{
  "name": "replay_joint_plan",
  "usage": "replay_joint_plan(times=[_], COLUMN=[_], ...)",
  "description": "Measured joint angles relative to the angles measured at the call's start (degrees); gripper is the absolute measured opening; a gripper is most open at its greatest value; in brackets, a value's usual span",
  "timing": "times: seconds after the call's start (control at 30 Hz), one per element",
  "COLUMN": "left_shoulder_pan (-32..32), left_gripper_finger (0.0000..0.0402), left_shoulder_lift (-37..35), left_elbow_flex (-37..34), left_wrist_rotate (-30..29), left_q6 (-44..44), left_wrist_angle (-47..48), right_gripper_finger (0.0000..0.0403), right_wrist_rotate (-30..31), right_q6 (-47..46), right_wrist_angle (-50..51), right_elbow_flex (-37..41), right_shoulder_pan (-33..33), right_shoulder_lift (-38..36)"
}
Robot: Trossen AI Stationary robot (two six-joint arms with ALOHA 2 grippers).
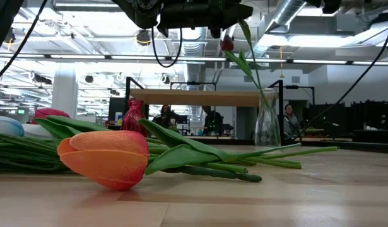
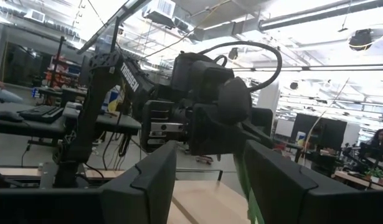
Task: Pick and place flowers into a vace then onto a shelf
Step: Put the black flower into the transparent vase
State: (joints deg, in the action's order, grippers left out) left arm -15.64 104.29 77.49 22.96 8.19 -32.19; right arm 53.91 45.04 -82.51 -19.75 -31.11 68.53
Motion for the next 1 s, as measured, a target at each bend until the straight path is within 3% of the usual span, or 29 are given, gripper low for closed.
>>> replay_joint_plan(times=[0.17,0.73,1.0], left_shoulder_pan=[0.02,-0.17,-0.39], left_gripper_finger=[0.006,0.006,0.0061], left_shoulder_lift=[0.0,-0.09,-0.11], left_elbow_flex=[0.47,18.13,19.56], left_wrist_rotate=[1.23,-1.22,-1.15], left_q6=[-0.06,10.76,12.24], left_wrist_angle=[3.27,44.38,49.44], right_gripper_finger=[0.0187,0.0189,0.0193], right_wrist_rotate=[0.0,0.04,0.1], right_q6=[0.0,0.01,0.0], right_wrist_angle=[-0.01,0.01,0.01], right_elbow_flex=[0.0,0.0,0.0], right_shoulder_pan=[0.0,0.0,0.02], right_shoulder_lift=[0.0,0.02,0.01])
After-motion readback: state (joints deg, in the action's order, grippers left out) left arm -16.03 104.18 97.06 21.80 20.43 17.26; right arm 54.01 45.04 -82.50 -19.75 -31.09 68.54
